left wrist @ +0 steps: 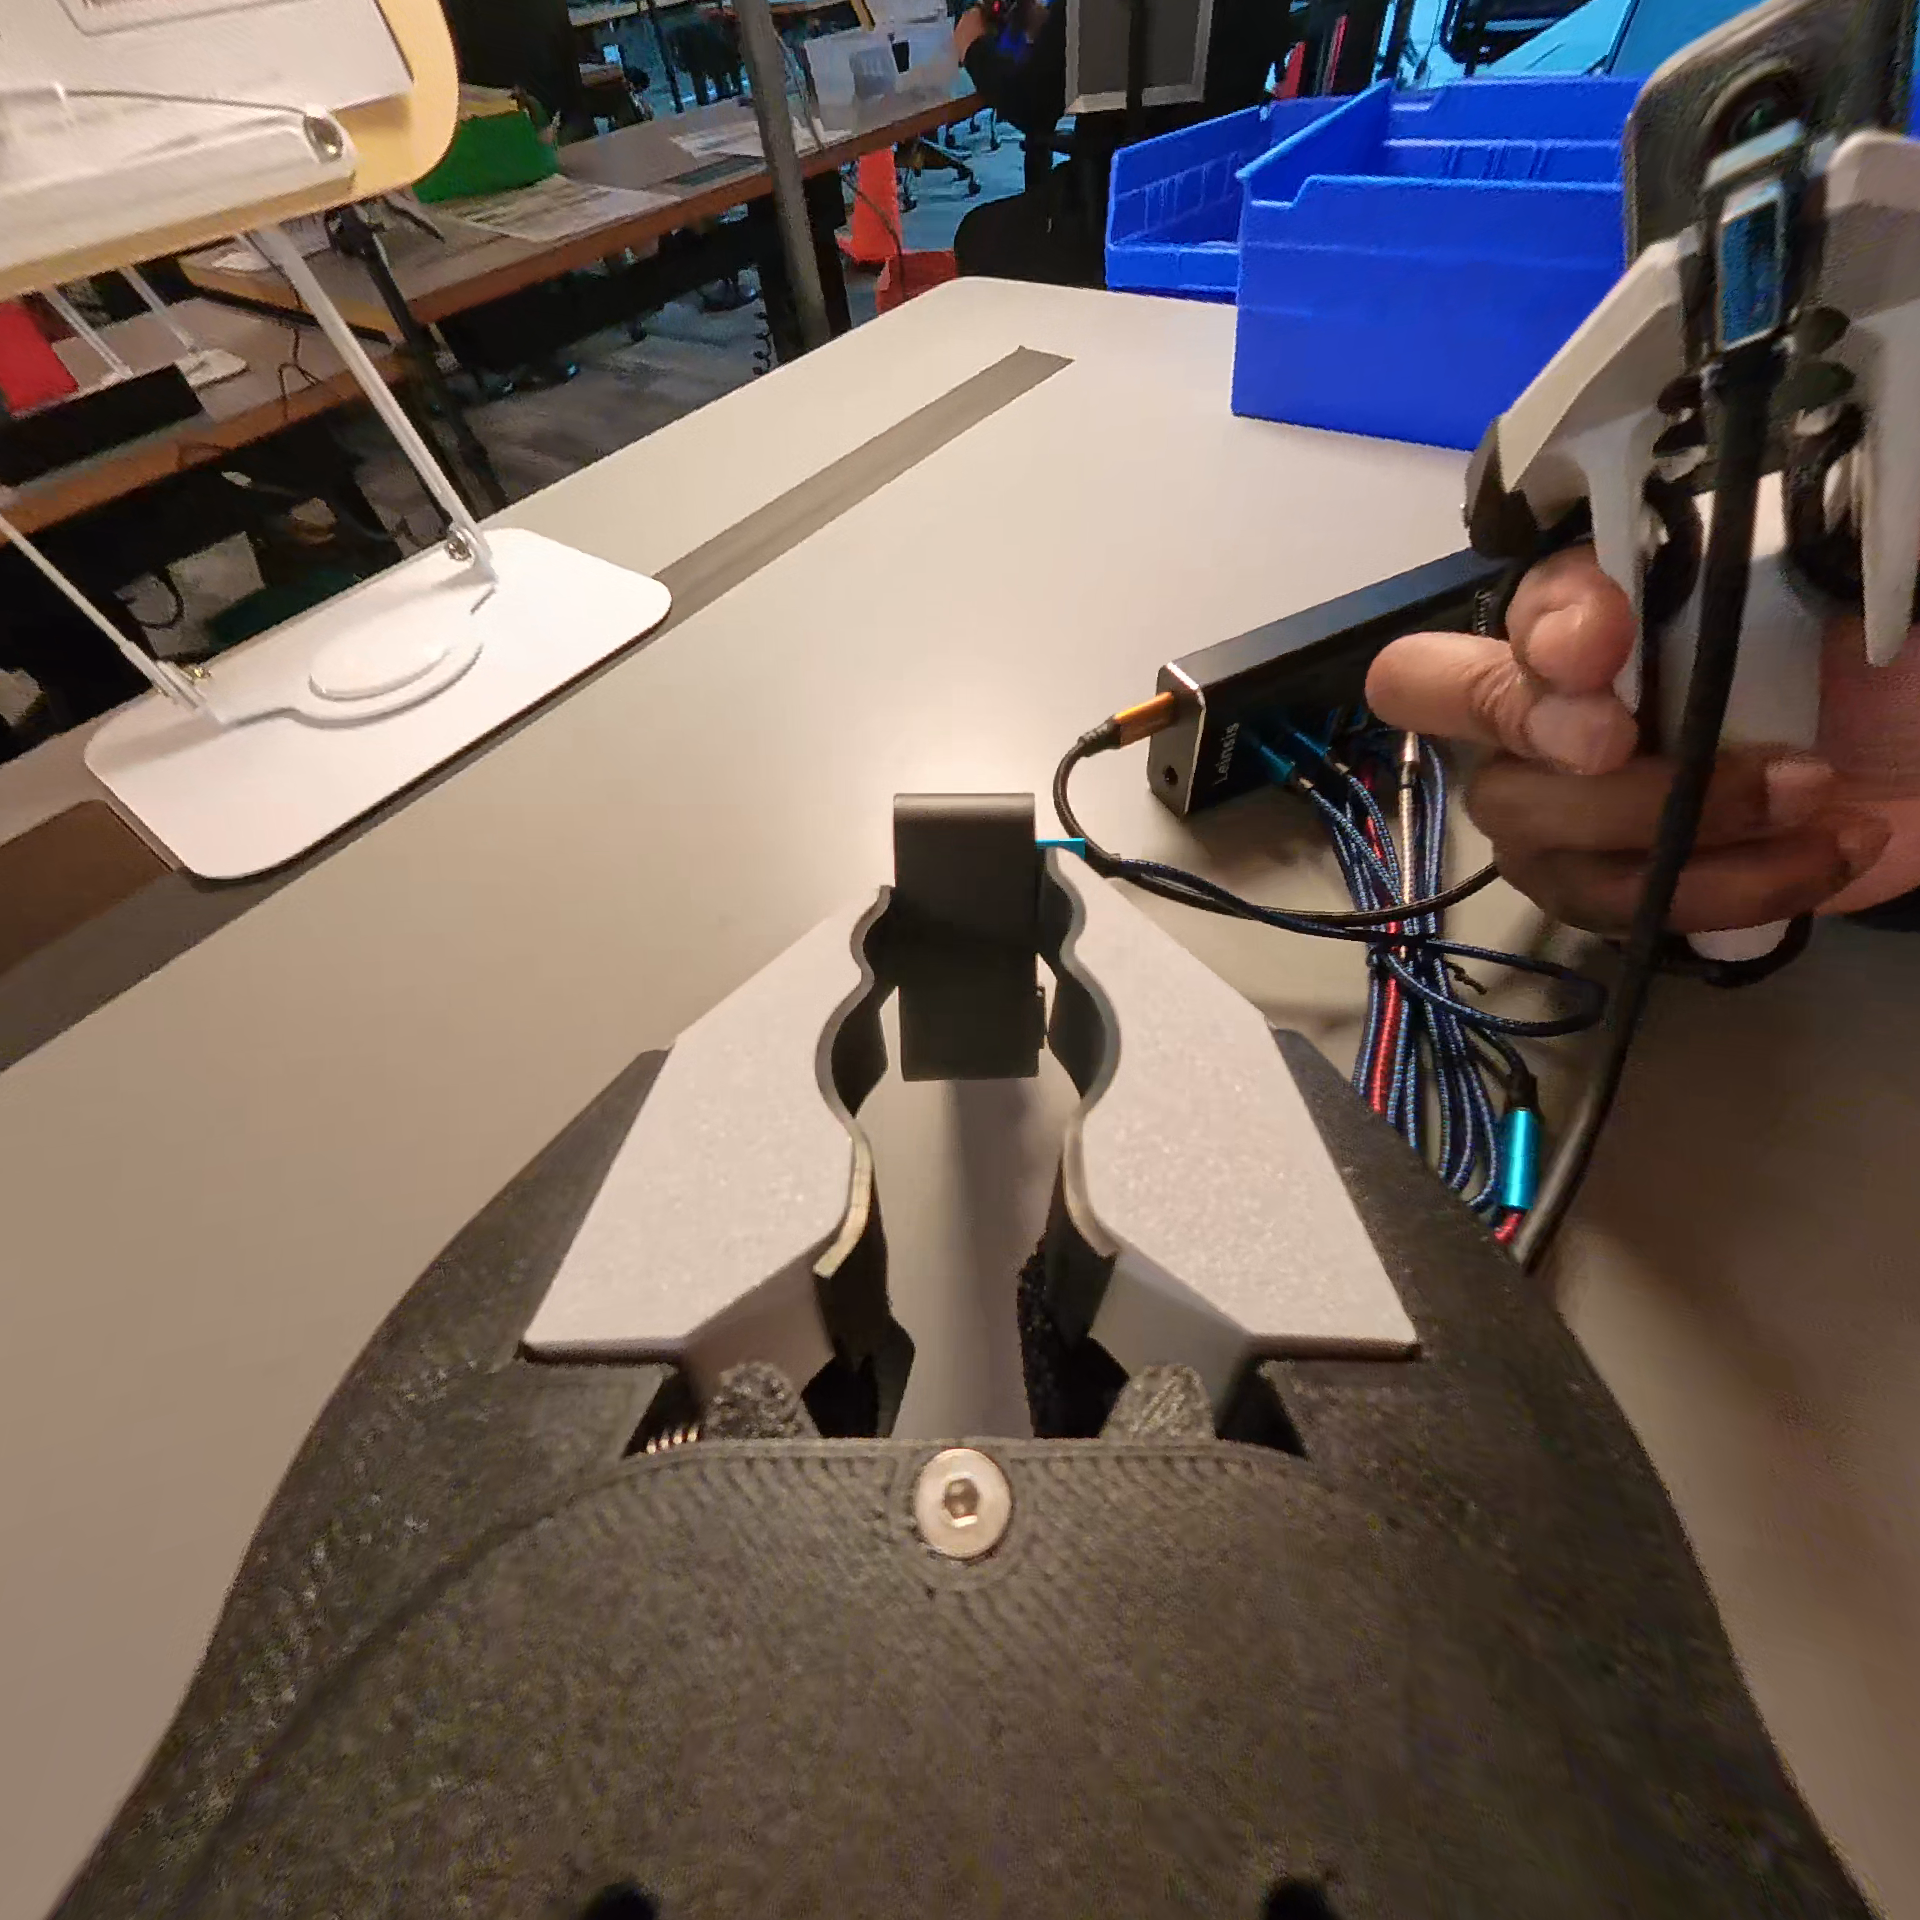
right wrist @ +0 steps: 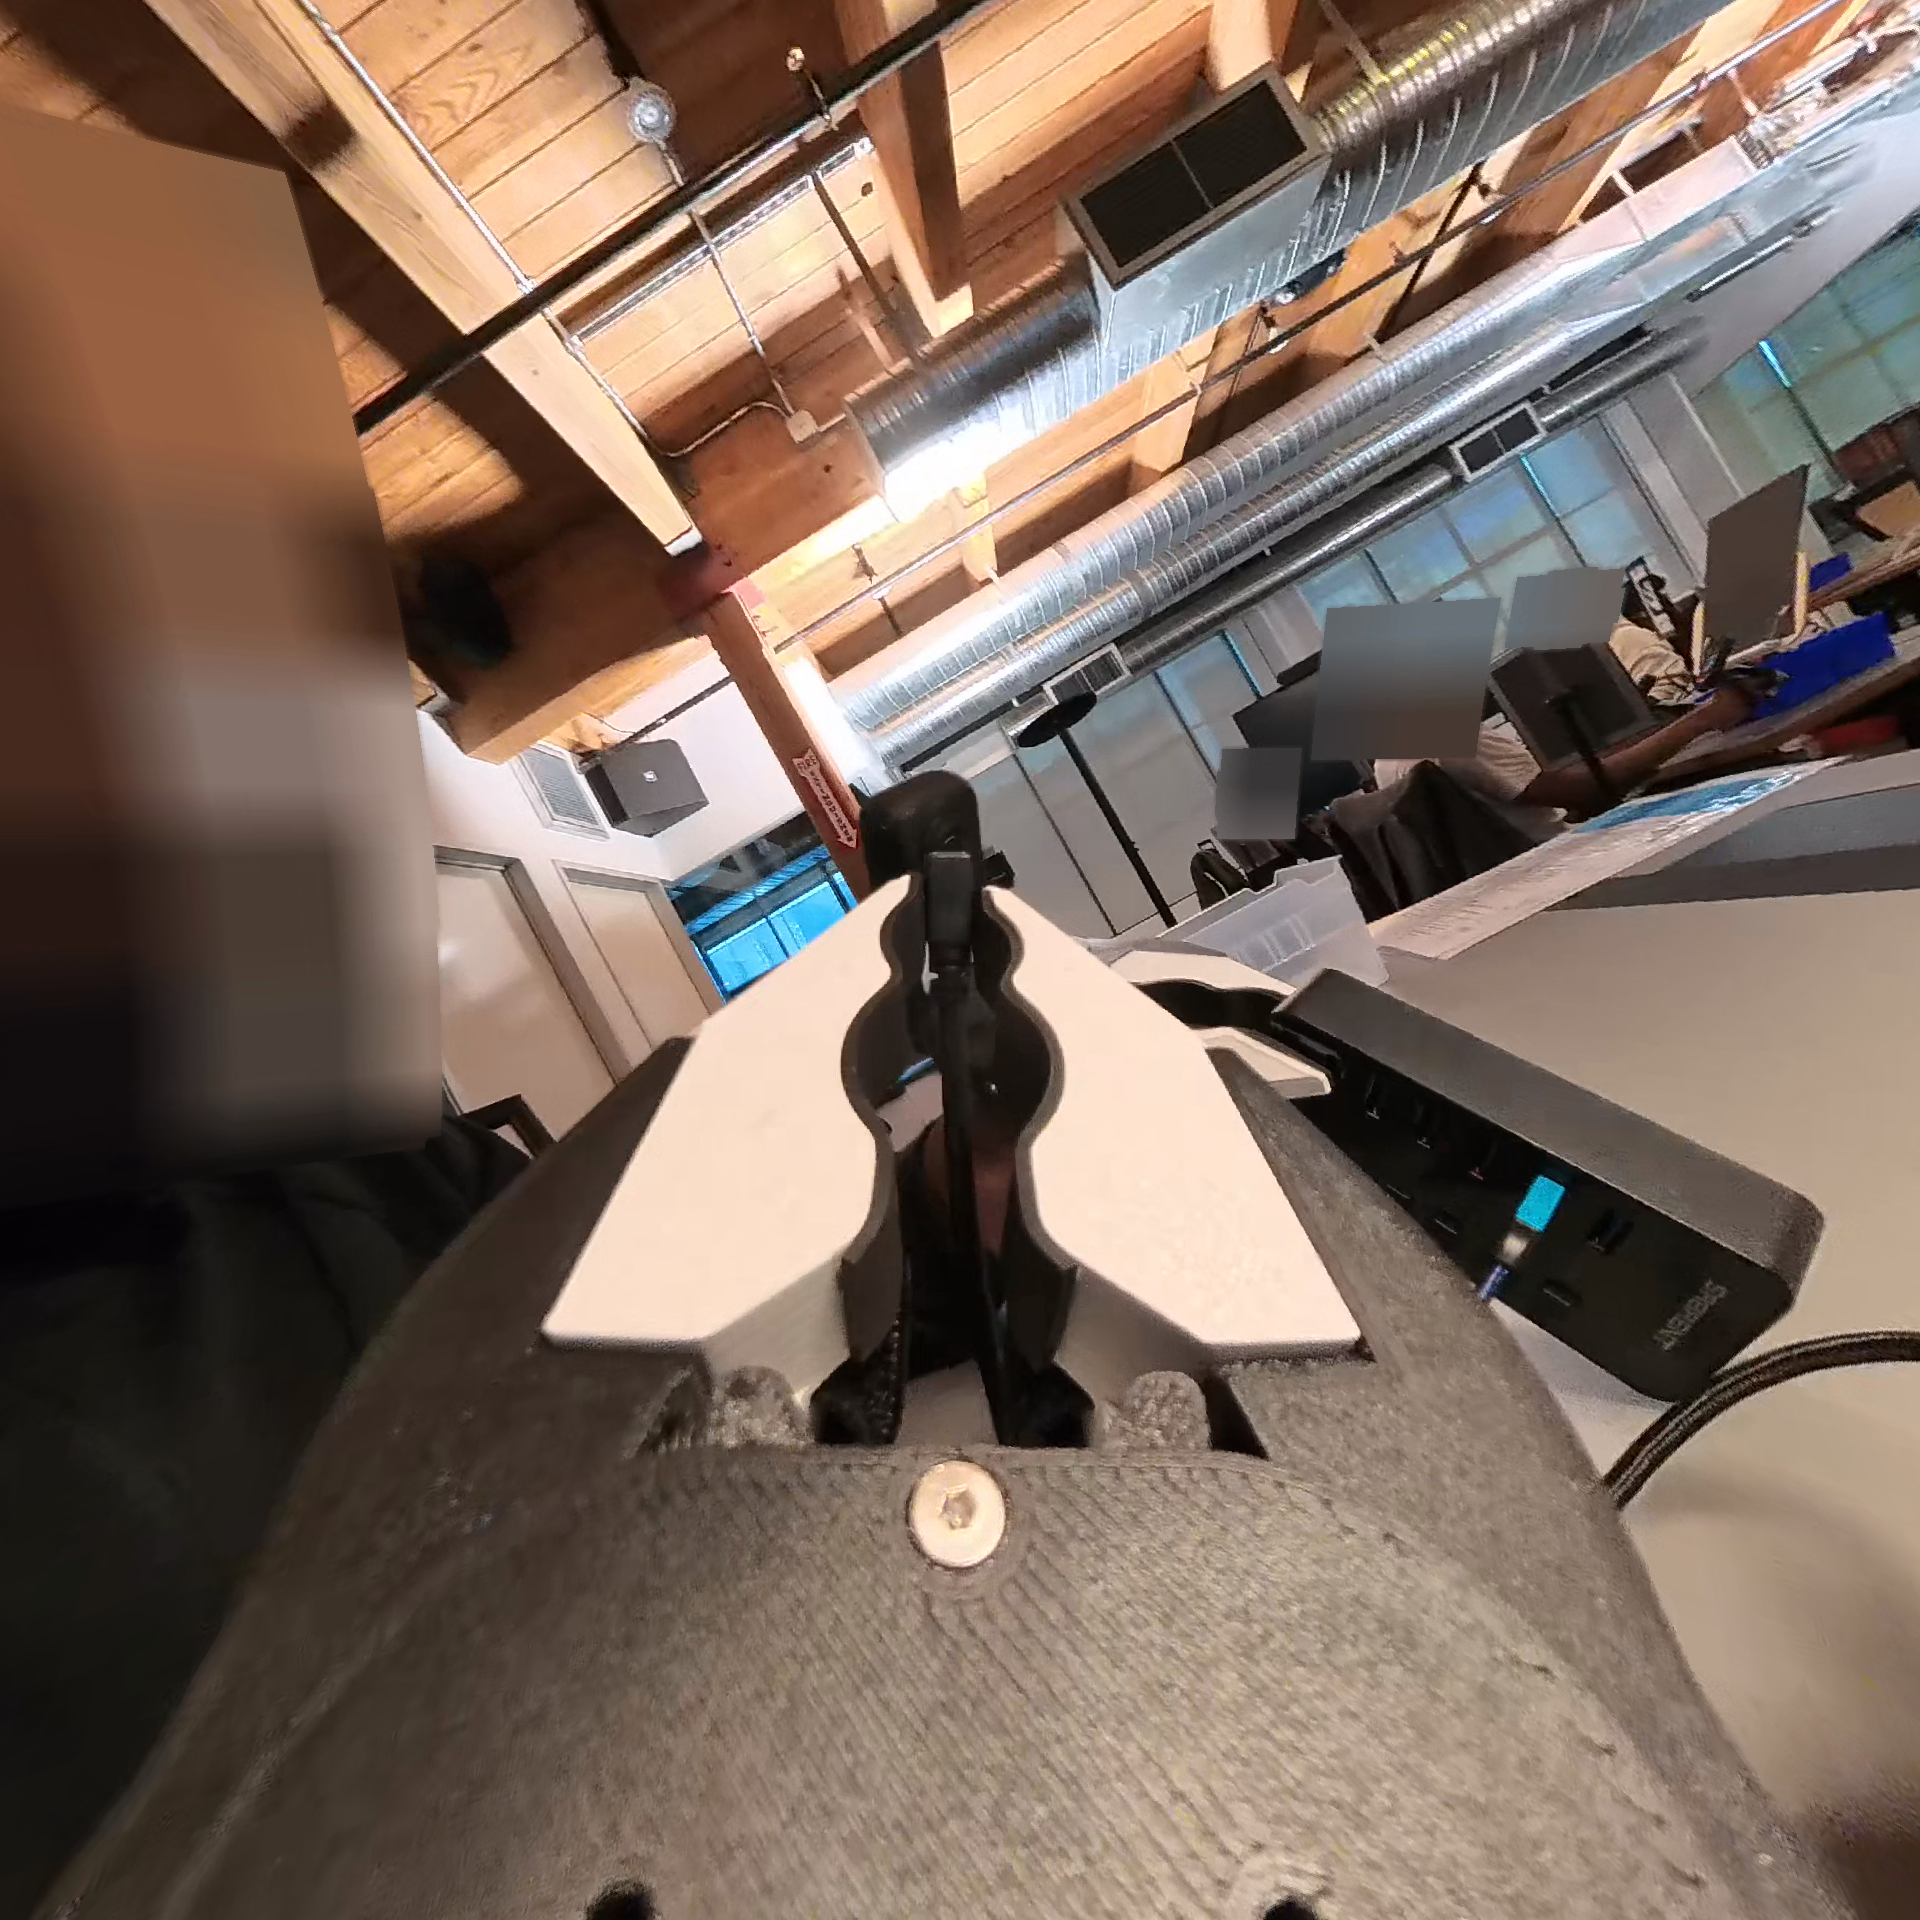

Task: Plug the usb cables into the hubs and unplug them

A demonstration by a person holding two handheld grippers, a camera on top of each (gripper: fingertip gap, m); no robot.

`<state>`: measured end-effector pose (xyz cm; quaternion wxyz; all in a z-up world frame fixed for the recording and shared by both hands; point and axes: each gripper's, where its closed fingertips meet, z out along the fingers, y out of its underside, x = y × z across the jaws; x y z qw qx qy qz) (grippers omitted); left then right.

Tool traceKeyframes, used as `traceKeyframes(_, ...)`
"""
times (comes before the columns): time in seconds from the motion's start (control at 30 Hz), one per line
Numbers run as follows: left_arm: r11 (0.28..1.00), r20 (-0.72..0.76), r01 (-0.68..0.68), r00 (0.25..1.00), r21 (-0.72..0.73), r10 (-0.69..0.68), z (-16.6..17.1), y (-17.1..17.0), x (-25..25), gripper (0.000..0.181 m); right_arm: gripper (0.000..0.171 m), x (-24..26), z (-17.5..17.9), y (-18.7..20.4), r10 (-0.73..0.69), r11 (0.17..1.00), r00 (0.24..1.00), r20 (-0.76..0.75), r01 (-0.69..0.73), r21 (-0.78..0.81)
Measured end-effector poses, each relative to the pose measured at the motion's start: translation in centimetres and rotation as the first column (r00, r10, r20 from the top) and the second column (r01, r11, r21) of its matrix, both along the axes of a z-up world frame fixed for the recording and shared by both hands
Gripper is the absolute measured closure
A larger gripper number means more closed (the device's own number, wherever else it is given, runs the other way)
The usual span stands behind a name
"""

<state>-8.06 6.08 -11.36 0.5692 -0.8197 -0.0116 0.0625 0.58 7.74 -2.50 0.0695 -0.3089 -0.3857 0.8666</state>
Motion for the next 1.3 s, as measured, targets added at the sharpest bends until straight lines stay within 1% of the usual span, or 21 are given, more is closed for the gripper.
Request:
traceKeyframes(0.1,1.000,-0.028,0.005,1.000,-0.006,-0.005,0.0,0.1,0.3,0.152,0.164,0.0,-0.1,-0.2,-0.003,1.000,1.000,0.003,0.003,0.008)
traceKeyframes(0.2,1.000,-0.016,0.011,1.000,-0.005,-0.011,0.0,0.1,0.3,0.152,0.164,-0.2,-0.2,-0.2,-0.019,0.999,1.000,0.008,0.019,0.037)
traceKeyframes(0.3,1.000,0.018,0.019,1.000,-0.002,-0.019,0.1,0.0,0.3,0.152,0.164,-0.4,-0.5,-0.6,-0.063,0.991,0.998,0.010,0.062,0.115)
traceKeyframes(0.37,0.999,0.047,0.034,0.998,-0.005,-0.034,0.1,-0.1,0.2,0.152,0.165,-0.7,-0.9,-1.0,-0.118,0.968,0.993,0.000,0.115,0.225)
traceKeyframes(0.43,0.999,0.080,0.047,0.996,-0.010,-0.046,0.1,-0.3,0.1,0.152,0.164,-0.8,-1.2,-1.6,-0.182,0.910,0.982,-0.055,0.189,0.369)
traceKeyframes(0.53,0.998,0.132,0.063,0.989,-0.022,-0.060,0.1,-0.6,-0.1,0.152,0.165,-0.7,-1.2,-2.3,-0.242,0.778,0.952,-0.188,0.306,0.549)
traceKeyframes(0.6,0.997,0.166,0.071,0.984,-0.035,-0.064,0.0,-0.8,-0.1,0.152,0.165,-0.6,-1.1,-2.4,-0.262,0.691,0.928,-0.265,0.372,0.620)
traceKeyframes(0.73,0.995,0.189,0.077,0.980,-0.069,-0.063,-0.2,-0.9,0.0,0.152,0.165,-0.7,-0.8,-2.0,-0.283,0.538,0.881,-0.378,0.472,0.698)
traceKeyframes(0.87,0.990,0.190,0.076,0.980,-0.122,-0.051,-0.1,-1.0,0.0,0.152,0.164,-0.7,-0.1,-1.5,-0.283,0.418,0.844,-0.456,0.537,0.733)
traceKeyframes(1.03,0.976,0.170,0.072,0.985,-0.207,-0.037,0.1,-1.0,-0.2,0.152,0.164,0.5,3.4,-0.5,-0.296,0.349,0.784,-0.546,0.621,0.702)
traceKeyframes(1.13,0.971,0.172,0.064,0.985,-0.232,-0.024,0.2,-0.6,-0.4,0.152,0.164,1.1,6.4,1.7,-0.343,0.293,0.721,-0.602,0.692,0.660)
traceKeyframes(1.23,0.966,0.191,0.062,0.982,-0.250,-0.014,0.2,-0.3,-0.5,0.152,0.165,1.5,9.4,4.5,-0.396,0.204,0.637,-0.661,0.763,0.613)
traceKeyframes(1.3,0.959,0.194,0.075,0.981,-0.274,-0.022,0.2,-0.2,-0.5,0.152,0.164,1.5,10.6,6.0,-0.410,0.140,0.591,-0.695,0.793,0.592)
